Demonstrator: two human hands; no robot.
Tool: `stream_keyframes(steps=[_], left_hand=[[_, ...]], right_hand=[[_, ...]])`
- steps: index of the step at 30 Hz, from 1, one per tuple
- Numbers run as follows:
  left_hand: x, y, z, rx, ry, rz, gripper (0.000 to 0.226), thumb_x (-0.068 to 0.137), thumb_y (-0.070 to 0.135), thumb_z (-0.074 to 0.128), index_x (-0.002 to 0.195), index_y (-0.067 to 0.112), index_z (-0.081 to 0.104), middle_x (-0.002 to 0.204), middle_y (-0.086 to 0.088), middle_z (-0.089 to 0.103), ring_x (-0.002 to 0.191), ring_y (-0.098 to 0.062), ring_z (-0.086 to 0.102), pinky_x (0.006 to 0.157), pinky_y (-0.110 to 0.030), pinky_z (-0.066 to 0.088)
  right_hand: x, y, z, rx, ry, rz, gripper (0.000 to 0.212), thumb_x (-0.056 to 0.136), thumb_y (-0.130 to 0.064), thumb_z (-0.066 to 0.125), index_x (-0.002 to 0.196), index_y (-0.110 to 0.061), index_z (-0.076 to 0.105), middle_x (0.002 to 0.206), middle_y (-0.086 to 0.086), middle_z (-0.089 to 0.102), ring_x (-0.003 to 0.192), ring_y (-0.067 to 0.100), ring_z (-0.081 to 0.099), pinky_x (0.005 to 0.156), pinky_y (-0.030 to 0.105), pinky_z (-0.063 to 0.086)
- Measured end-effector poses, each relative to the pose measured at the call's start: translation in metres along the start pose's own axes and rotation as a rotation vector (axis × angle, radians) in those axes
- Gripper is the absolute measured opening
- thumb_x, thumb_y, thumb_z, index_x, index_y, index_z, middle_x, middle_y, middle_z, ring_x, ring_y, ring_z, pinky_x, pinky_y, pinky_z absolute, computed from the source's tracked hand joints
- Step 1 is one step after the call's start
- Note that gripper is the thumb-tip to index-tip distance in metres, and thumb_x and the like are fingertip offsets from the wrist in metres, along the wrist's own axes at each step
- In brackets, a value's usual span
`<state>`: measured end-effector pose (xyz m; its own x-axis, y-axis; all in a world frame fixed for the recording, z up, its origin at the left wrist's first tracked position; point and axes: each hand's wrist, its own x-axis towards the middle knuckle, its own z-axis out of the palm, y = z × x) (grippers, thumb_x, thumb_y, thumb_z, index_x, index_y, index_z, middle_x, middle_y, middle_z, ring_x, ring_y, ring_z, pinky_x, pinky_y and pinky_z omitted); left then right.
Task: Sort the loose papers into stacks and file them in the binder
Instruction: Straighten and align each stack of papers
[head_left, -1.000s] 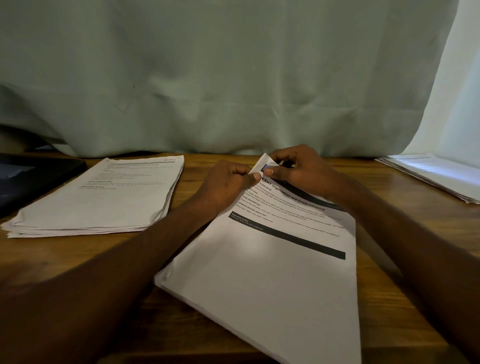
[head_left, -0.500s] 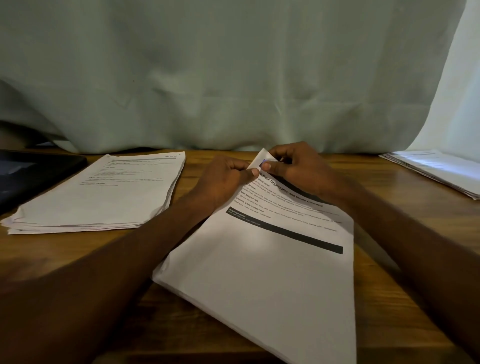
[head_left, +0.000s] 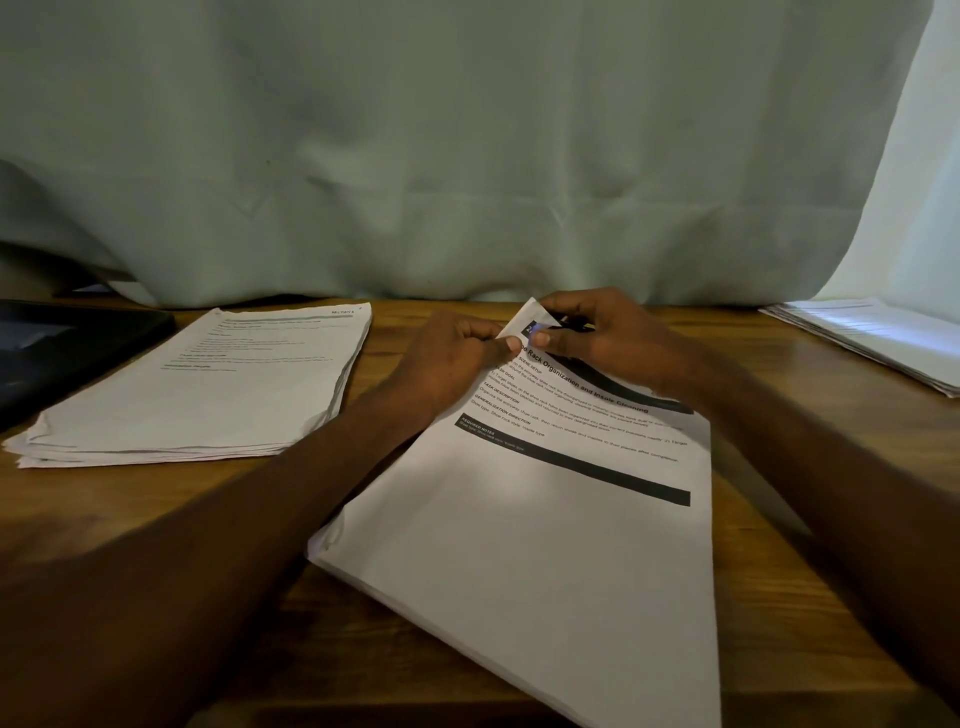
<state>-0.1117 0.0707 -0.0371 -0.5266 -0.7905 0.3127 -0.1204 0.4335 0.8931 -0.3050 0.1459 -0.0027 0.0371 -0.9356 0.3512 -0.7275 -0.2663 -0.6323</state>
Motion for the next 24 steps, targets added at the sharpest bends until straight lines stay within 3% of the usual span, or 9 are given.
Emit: stream_keyframes(steps=[5, 9, 12, 17, 20, 24], left_hand=[[0.0, 0.0, 0.001, 0.032, 0.003, 0.01, 0.019, 0.096, 0.029, 0.069, 0.103, 0.015, 0.079, 0.094, 0.0, 0.08, 0.078, -0.018, 0.077, 0.077, -0.035, 0.062], [-0.001, 0.001, 0.002, 0.037, 0.018, 0.024, 0.018, 0.097, 0.029, 0.068, 0.102, 0.016, 0.08, 0.091, 0.001, 0.08, 0.075, -0.015, 0.077, 0.069, -0.026, 0.059], [0.0, 0.0, 0.002, 0.024, 0.015, 0.036, 0.02, 0.097, 0.029, 0.068, 0.104, 0.014, 0.08, 0.092, 0.0, 0.08, 0.077, -0.017, 0.077, 0.075, -0.032, 0.062], [0.001, -0.001, 0.002, 0.014, 0.043, 0.045, 0.017, 0.097, 0.028, 0.068, 0.098, 0.015, 0.079, 0.09, -0.002, 0.079, 0.077, -0.019, 0.077, 0.075, -0.035, 0.062], [0.004, -0.002, -0.001, 0.019, 0.046, 0.015, 0.02, 0.096, 0.029, 0.069, 0.101, 0.013, 0.079, 0.092, -0.003, 0.079, 0.078, -0.02, 0.077, 0.079, -0.039, 0.062], [0.004, -0.001, -0.003, 0.051, 0.049, -0.01, 0.014, 0.096, 0.028, 0.069, 0.101, 0.018, 0.079, 0.09, 0.003, 0.079, 0.074, -0.012, 0.076, 0.067, -0.025, 0.06]], right_hand=[[0.0, 0.0, 0.002, -0.006, 0.042, 0.009, 0.025, 0.097, -0.027, 0.068, 0.121, -0.023, 0.073, 0.103, -0.012, 0.076, 0.089, 0.002, 0.071, 0.071, 0.018, 0.055], [0.002, -0.003, 0.01, -0.051, 0.118, 0.017, 0.023, 0.096, -0.027, 0.069, 0.118, -0.021, 0.075, 0.101, -0.009, 0.077, 0.085, 0.004, 0.072, 0.079, 0.028, 0.06], [0.006, -0.004, 0.013, -0.091, 0.157, 0.027, 0.023, 0.096, -0.025, 0.07, 0.117, -0.019, 0.076, 0.102, -0.003, 0.077, 0.087, 0.009, 0.072, 0.083, 0.032, 0.058], [0.008, -0.004, 0.025, -0.08, 0.307, 0.003, 0.018, 0.094, -0.026, 0.073, 0.108, -0.016, 0.079, 0.09, -0.002, 0.077, 0.082, 0.011, 0.07, 0.073, 0.031, 0.055], [0.006, -0.001, 0.025, -0.016, 0.164, -0.015, 0.024, 0.097, -0.028, 0.068, 0.118, -0.017, 0.073, 0.103, -0.006, 0.076, 0.093, 0.006, 0.07, 0.08, 0.025, 0.054], [0.004, 0.002, 0.016, -0.07, 0.054, -0.03, 0.036, 0.102, -0.031, 0.061, 0.137, -0.023, 0.061, 0.119, -0.012, 0.069, 0.104, -0.001, 0.065, 0.084, 0.018, 0.05]])
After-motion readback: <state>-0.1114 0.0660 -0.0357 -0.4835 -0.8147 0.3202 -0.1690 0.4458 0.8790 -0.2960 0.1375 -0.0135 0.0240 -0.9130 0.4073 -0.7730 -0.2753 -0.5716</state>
